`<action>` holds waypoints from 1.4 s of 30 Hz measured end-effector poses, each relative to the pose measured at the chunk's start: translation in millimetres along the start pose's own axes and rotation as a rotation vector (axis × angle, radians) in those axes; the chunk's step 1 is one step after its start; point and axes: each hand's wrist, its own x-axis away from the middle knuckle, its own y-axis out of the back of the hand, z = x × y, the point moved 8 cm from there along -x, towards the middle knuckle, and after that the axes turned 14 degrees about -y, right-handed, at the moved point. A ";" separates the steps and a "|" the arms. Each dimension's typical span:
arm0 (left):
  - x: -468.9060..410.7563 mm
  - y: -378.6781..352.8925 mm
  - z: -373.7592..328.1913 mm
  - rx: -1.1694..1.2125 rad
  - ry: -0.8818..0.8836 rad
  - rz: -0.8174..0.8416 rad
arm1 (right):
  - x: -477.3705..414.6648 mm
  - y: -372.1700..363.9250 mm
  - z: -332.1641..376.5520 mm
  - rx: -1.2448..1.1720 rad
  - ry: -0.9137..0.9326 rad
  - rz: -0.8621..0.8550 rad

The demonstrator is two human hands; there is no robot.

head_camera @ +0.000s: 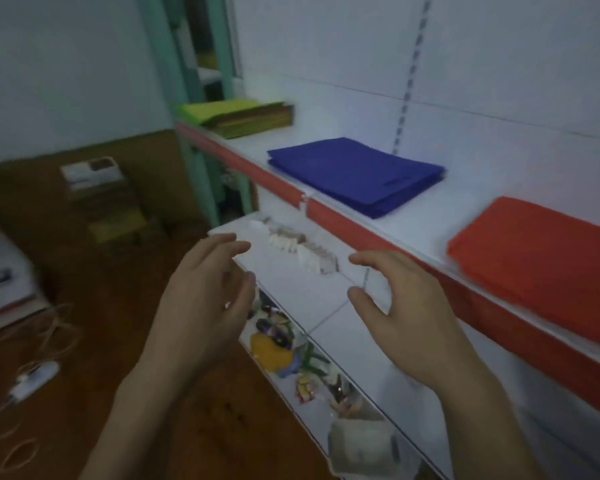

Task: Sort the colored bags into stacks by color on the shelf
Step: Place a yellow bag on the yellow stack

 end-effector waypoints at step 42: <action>-350.8 -31.9 472.4 0.189 -0.101 0.004 | -467.3 -258.4 128.2 -0.062 -0.234 -0.065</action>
